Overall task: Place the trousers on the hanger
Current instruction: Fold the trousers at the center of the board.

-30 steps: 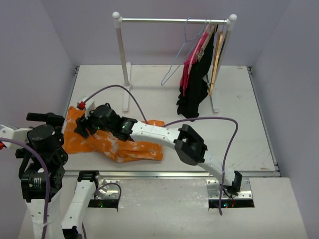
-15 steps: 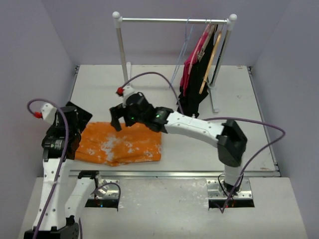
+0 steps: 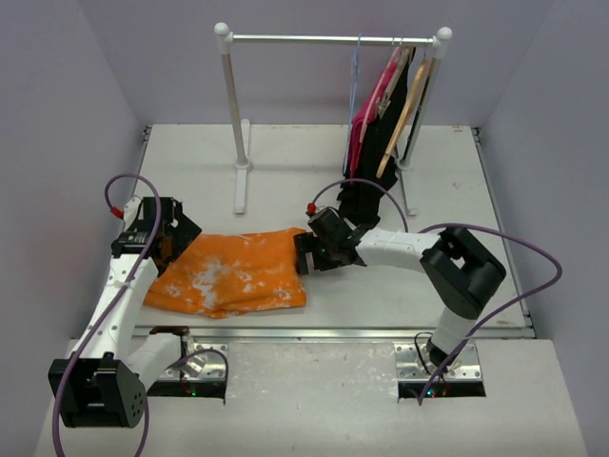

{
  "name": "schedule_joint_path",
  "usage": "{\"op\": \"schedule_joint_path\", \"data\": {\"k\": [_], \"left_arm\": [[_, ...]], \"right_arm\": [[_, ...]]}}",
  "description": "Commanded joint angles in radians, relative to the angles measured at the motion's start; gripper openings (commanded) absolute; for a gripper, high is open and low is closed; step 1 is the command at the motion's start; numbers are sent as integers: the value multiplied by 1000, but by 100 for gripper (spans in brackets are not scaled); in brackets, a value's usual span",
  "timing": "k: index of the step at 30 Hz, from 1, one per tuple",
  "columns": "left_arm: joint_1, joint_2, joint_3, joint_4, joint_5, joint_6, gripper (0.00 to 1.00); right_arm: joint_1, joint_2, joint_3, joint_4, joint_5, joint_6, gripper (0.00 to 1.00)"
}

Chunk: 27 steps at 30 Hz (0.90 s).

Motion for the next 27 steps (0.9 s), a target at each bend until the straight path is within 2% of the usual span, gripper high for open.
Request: {"op": "schedule_joint_path", "data": {"k": [1, 5, 9, 11, 13, 15, 18, 21, 24, 27], "left_arm": [[-4, -32, 21, 67, 11, 46, 100], [-4, -65, 7, 83, 59, 72, 100], [-5, -71, 11, 97, 90, 98, 100], [-5, -68, 18, 97, 112, 110, 100], [-5, -68, 18, 101, 126, 121, 100], [-5, -66, 20, 110, 145, 133, 100], [-5, -71, 21, 117, 163, 136, 100], [-5, -74, 23, 119, 163, 141, 100], [-5, -74, 35, 111, 153, 149, 100], [-5, -71, 50, 98, 145, 161, 100]], "right_arm": [[10, 70, 10, 148, -137, 39, 91], [10, 8, -86, 236, -86, 115, 90], [36, -171, -135, 153, 124, 161, 91], [38, -261, -164, 122, 173, 176, 91], [37, -322, -199, 147, 153, 174, 91], [37, -364, -209, 209, 65, 158, 91], [37, -294, -157, 225, -53, 119, 92], [37, -126, -45, 156, -69, 106, 91], [33, 27, 65, 20, -21, 109, 88], [29, 129, 91, -74, 85, 146, 59]]}}
